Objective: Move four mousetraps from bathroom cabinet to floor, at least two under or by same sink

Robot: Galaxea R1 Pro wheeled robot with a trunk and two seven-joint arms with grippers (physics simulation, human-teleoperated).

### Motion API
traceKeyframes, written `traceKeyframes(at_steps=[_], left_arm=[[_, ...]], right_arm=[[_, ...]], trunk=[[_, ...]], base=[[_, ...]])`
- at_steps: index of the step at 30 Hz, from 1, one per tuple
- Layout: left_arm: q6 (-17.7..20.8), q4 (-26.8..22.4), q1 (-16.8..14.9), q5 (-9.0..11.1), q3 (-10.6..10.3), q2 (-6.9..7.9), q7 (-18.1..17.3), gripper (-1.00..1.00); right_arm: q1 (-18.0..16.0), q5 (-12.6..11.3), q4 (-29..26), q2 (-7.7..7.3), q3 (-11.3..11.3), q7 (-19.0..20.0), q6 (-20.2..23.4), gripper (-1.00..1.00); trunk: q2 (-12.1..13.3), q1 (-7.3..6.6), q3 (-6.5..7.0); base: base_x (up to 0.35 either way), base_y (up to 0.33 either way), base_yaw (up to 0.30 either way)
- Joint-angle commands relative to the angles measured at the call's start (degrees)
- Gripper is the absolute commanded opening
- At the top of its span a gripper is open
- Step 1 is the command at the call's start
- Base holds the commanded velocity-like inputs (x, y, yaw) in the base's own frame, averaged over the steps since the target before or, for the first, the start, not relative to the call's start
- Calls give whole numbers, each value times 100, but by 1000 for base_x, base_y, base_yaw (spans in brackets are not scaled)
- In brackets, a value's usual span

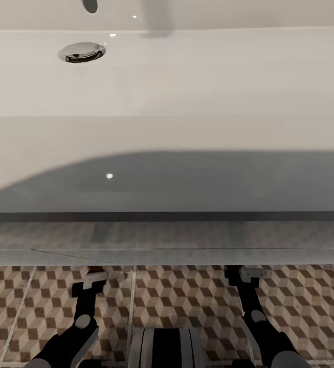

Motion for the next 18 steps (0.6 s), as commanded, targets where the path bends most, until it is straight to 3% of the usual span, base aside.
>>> traceKeyframes(at_steps=[1,8,18], left_arm=[[-28,-3,-14,60,-29,11,-44,-100],[-30,-5,-60,65,330,-14,-182,-100],[-26,3,-64,61,392,5,-195,-100]], right_arm=[[-3,58,6,2,-11,-31,-12,-100],[-3,62,9,2,-5,-29,-14,-100],[-3,55,15,2,5,-27,-14,-100]], trunk=[[-1,-1,-3],[-1,-1,-3],[-1,-1,-3]], base=[[0,0,0],[0,0,0],[0,0,0]])
